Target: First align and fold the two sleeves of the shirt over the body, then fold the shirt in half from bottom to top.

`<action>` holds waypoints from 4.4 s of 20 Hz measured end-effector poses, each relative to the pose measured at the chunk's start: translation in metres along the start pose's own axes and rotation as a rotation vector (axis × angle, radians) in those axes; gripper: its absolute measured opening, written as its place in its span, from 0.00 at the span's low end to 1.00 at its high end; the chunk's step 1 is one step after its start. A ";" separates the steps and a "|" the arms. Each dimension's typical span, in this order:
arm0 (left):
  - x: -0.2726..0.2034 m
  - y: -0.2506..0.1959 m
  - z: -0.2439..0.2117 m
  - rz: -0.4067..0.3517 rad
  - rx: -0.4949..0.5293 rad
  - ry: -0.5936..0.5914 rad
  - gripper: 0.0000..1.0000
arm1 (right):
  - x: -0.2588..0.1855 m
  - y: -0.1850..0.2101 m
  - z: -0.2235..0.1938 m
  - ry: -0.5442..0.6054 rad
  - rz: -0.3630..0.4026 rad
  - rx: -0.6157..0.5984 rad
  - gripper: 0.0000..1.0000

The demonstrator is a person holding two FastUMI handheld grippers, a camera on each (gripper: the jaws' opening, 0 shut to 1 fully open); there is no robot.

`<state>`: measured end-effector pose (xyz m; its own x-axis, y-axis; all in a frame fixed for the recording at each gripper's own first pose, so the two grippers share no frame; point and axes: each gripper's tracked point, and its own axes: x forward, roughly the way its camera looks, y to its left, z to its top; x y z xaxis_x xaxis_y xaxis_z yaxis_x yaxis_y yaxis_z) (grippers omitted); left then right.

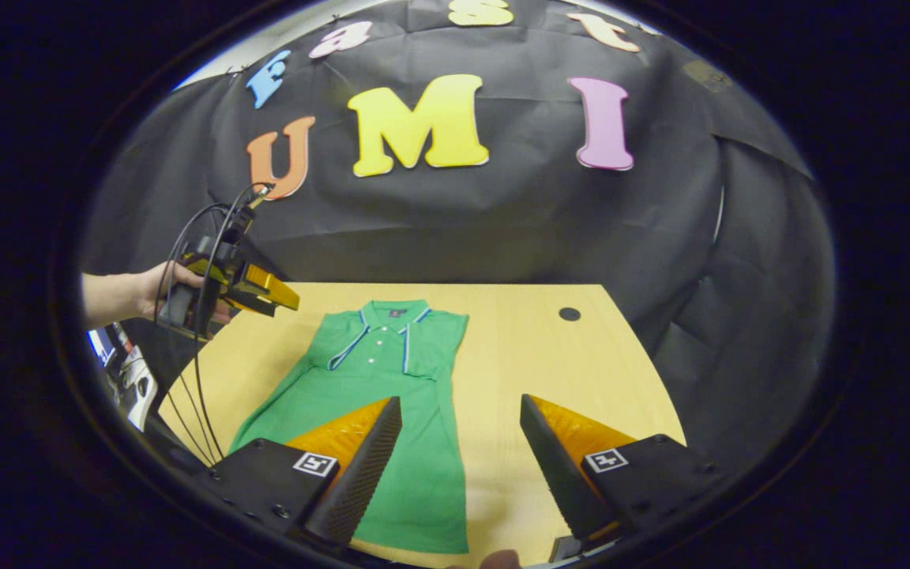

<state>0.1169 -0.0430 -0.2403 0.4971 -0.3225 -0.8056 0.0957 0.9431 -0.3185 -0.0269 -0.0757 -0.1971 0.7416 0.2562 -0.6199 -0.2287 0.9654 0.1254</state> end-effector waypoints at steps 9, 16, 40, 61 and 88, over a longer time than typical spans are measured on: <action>-0.077 0.012 -0.140 -0.002 0.005 -0.030 1.00 | 0.015 0.039 -0.023 0.089 0.099 -0.114 0.92; -0.100 0.042 -0.266 0.051 0.172 0.106 1.00 | 0.001 0.032 -0.107 0.281 0.102 -0.212 0.92; -0.083 0.074 -0.375 0.121 0.216 0.270 1.00 | -0.013 0.013 -0.266 0.635 0.085 -0.258 0.98; -0.072 0.074 -0.363 0.125 0.283 0.255 0.03 | 0.000 0.021 -0.264 0.680 0.143 -0.269 0.03; -0.079 0.047 -0.178 0.038 0.270 -0.084 0.03 | 0.053 0.016 -0.101 0.385 0.149 0.033 0.03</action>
<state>-0.0713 0.0122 -0.2810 0.5734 -0.2888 -0.7667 0.2960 0.9456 -0.1348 -0.0547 -0.0517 -0.3059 0.4105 0.3621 -0.8369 -0.2910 0.9218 0.2561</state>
